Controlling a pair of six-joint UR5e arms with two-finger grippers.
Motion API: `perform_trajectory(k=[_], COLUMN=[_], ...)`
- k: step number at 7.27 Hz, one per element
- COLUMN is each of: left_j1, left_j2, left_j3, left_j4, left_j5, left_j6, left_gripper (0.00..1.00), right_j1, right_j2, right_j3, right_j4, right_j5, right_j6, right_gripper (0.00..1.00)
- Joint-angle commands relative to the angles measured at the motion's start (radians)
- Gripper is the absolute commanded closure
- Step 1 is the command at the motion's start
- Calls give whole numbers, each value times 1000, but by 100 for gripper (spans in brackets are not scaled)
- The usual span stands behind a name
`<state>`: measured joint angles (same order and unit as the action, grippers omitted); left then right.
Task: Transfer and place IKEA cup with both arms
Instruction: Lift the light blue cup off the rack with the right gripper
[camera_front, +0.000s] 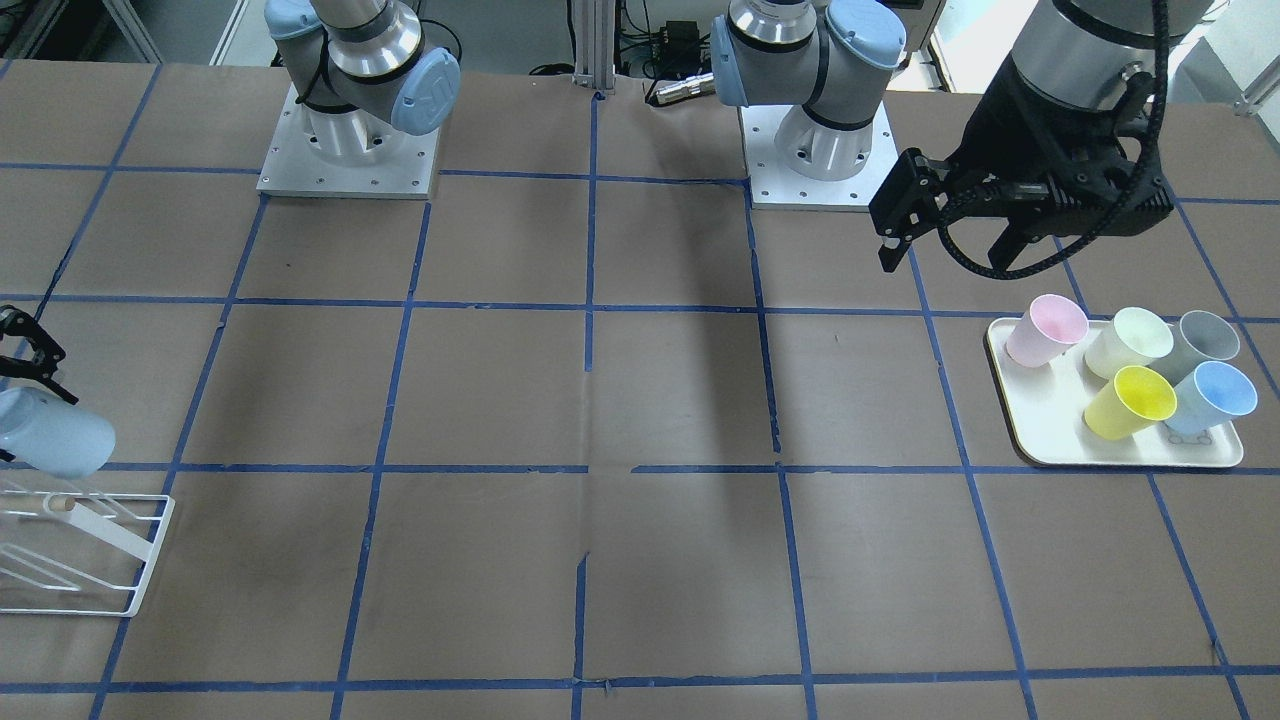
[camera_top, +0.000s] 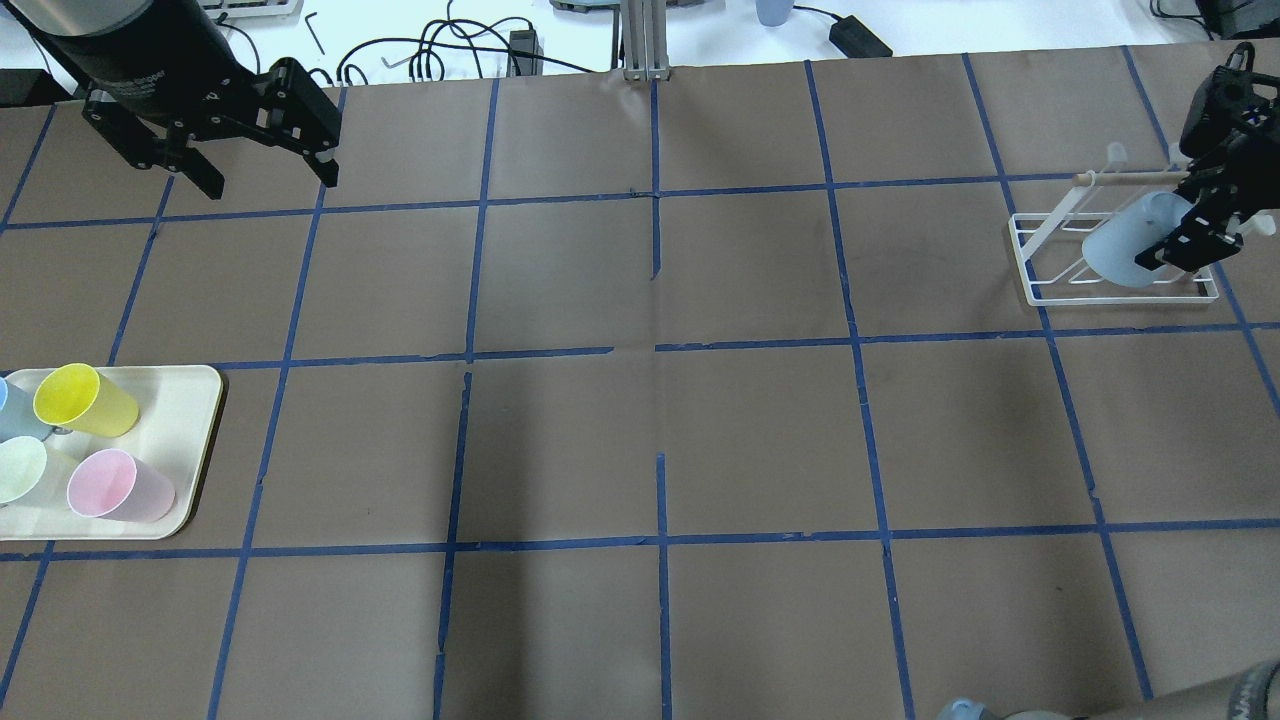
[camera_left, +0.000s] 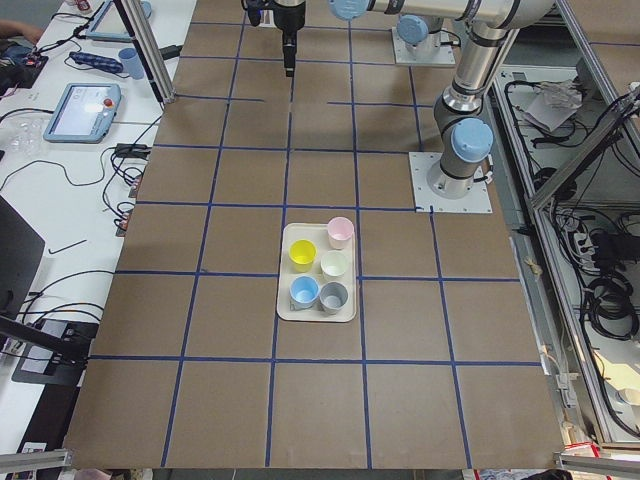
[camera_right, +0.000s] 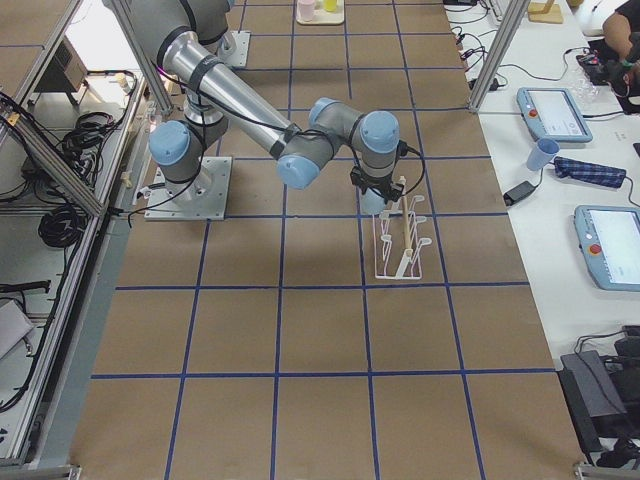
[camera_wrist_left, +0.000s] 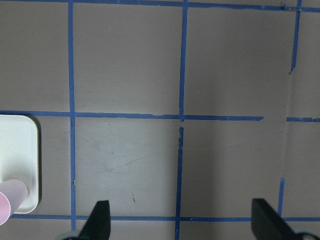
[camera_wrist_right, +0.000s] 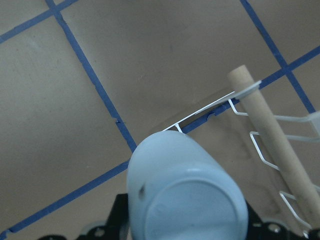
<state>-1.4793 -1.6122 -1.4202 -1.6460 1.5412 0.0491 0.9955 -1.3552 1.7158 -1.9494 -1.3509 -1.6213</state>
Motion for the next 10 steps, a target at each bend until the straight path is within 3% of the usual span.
perform_trajectory(k=[1, 4, 7, 9, 10], left_j1=[1, 2, 2, 16, 43], left_j2=[0, 2, 2, 8, 9], left_j3=[1, 1, 0, -35, -69], left_j4=[0, -2, -5, -9, -8], left_j5=[-1, -1, -21, -164, -300], left_j6=[0, 0, 3, 40, 102], left_gripper=[0, 0, 0, 0, 0], right_j1=[5, 58, 106, 172, 201], right_j2=[-106, -176, -185, -191, -197], right_j3=[-7, -114, -145, -143, -143], right_j4=[91, 329, 547, 636, 741], right_j5=[-5, 42, 343, 554, 655], right_j6=[62, 174, 312, 360, 365], right_gripper=[57, 57, 57, 57, 57])
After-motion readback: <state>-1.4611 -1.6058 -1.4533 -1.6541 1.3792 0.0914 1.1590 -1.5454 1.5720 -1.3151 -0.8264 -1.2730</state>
